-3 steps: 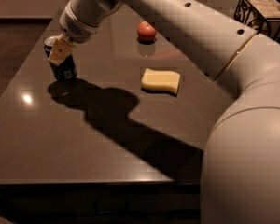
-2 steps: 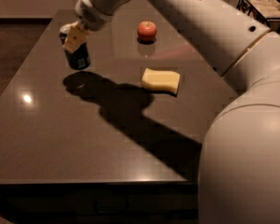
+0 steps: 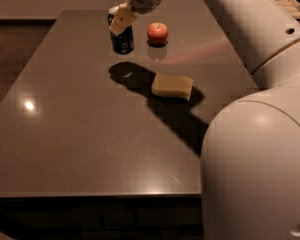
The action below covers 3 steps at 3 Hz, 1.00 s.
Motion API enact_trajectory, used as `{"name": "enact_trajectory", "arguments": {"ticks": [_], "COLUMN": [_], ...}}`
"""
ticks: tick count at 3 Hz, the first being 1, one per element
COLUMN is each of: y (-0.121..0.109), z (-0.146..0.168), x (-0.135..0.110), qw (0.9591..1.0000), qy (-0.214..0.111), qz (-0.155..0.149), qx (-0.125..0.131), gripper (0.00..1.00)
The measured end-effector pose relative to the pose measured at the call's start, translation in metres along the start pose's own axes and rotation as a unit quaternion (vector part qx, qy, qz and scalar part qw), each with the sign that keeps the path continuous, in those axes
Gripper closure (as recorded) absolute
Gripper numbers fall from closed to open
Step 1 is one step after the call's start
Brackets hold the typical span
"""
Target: Move pepsi can near apple
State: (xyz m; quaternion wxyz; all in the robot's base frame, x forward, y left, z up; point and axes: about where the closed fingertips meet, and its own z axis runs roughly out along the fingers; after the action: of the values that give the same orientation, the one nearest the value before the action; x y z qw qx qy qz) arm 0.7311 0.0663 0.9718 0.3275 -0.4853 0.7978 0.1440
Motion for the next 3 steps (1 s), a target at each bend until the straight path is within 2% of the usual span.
{"name": "enact_trajectory", "arguments": {"ticks": [1,2,3], "y": [-0.039,-0.069,-0.086], "z": [-0.009,-0.010,-0.012], "x": [0.033,0.064,0.075], "qw": [0.9992,0.9968,0.9943], "qy": [0.013,0.024,0.019], "qz": [0.033,0.066,0.090], "qx": [0.020,0.037,0.054], "gripper": [1.00,1.00,1.00]}}
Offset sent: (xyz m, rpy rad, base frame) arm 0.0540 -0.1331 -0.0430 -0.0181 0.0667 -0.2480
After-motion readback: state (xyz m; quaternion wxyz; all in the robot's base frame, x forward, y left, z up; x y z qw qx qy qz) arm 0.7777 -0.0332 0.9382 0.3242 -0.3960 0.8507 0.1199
